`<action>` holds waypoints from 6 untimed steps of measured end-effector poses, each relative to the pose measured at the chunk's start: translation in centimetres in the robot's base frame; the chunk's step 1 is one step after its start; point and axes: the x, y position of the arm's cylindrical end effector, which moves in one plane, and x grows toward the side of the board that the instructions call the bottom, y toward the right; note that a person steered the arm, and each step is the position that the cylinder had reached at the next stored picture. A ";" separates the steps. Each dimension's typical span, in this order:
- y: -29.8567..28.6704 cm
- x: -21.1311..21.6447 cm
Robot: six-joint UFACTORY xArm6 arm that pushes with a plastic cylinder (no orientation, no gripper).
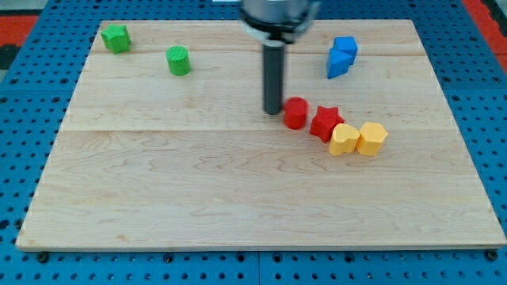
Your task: Push green circle closer to the blue cube
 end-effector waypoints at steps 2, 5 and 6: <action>0.0 -1.9; 3.1 -5.8; -7.3 -5.8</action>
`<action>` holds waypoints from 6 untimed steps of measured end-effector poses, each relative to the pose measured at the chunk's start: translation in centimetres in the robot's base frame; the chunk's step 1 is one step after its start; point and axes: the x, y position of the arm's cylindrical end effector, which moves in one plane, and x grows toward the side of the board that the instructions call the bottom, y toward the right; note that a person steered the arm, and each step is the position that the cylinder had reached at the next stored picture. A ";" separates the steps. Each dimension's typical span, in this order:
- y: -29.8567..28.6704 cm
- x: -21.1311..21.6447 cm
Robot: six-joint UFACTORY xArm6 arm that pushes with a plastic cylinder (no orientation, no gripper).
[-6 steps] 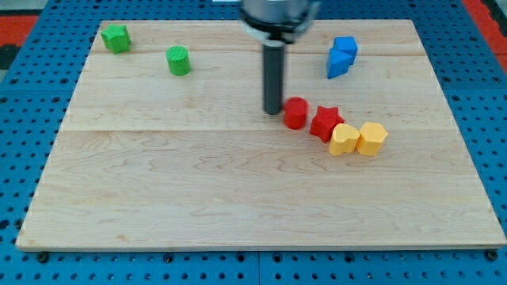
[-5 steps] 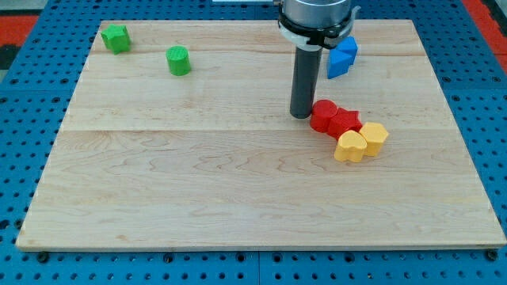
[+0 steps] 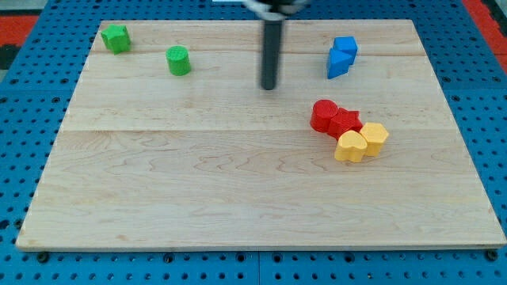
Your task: Push green circle closer to the blue cube
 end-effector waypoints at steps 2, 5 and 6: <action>-19.4 -0.3; -1.9 -4.9; -7.9 -2.7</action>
